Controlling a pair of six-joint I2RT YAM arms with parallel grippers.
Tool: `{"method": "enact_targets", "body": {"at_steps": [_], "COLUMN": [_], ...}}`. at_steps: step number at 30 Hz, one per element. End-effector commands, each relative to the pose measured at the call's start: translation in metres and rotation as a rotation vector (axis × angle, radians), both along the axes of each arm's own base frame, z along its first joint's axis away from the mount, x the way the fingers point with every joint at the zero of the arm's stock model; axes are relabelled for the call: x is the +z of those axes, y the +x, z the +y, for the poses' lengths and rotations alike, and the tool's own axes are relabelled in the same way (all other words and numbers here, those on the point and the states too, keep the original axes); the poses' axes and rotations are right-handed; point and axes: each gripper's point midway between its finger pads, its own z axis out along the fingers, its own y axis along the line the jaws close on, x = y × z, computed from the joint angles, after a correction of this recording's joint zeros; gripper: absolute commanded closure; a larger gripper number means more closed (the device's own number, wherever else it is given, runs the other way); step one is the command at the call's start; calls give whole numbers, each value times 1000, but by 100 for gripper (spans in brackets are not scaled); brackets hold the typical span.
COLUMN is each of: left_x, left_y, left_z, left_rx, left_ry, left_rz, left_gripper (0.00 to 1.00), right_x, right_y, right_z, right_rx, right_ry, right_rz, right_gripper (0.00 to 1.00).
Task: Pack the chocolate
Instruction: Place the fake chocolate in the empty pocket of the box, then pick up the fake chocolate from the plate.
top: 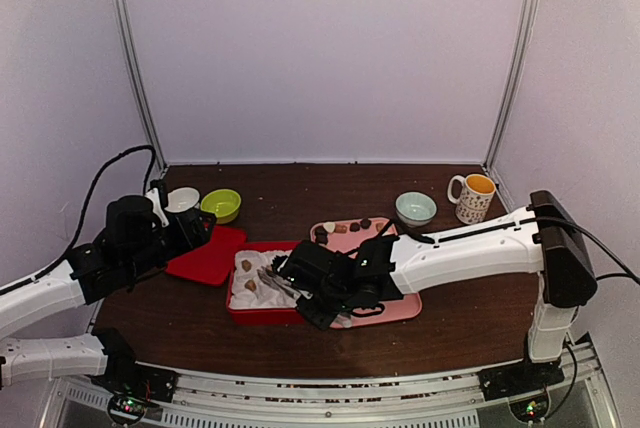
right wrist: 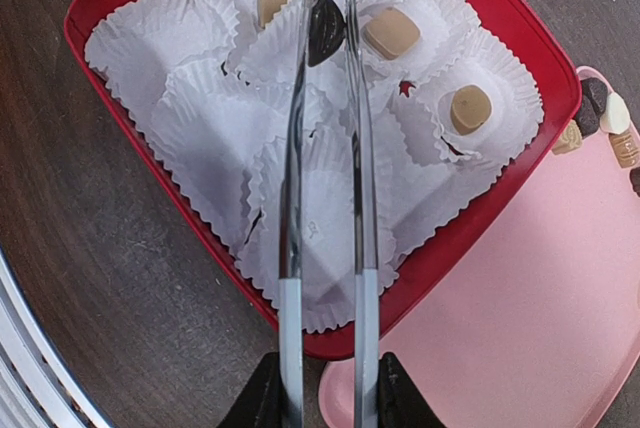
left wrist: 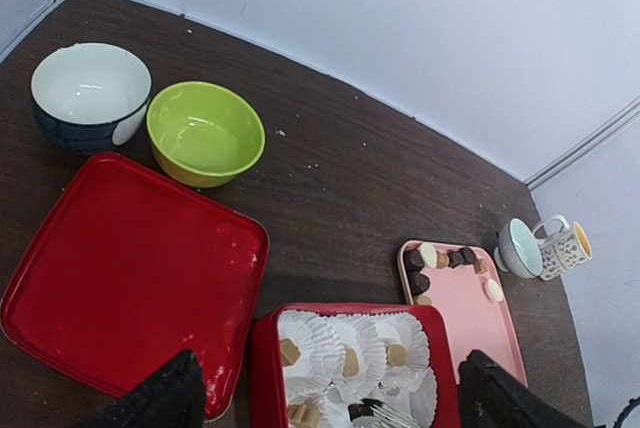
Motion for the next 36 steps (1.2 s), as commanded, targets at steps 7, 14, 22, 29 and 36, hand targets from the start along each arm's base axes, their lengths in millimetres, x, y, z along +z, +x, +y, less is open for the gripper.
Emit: {"method": "enact_targets", "body": {"at_steps": [7,14,22,29,36], "left_x": [21,22,34,61,61], "left_y": [1,1,0,-11,-7], "left_z": [1,1,0,2,19], "left_rx": [-20,-19,-76,-166,-120], "left_ry": [10,21,122,271,447], "left_rz": [-70,-69,-134,-291,-362], "left_gripper": [10,9,2,2,2], "right_x": [25,34,72,113,114], "right_y": [10,10,22,40,48], "right_z": [11,12,-3,-41,-87], "right_rx": [-21,-20,-80,-198,-286], "right_ry": [58,81,166,297,345], "right_rz": [-69,-75,-143,-238,-272], "right_gripper": [70,69,70,70,70]}}
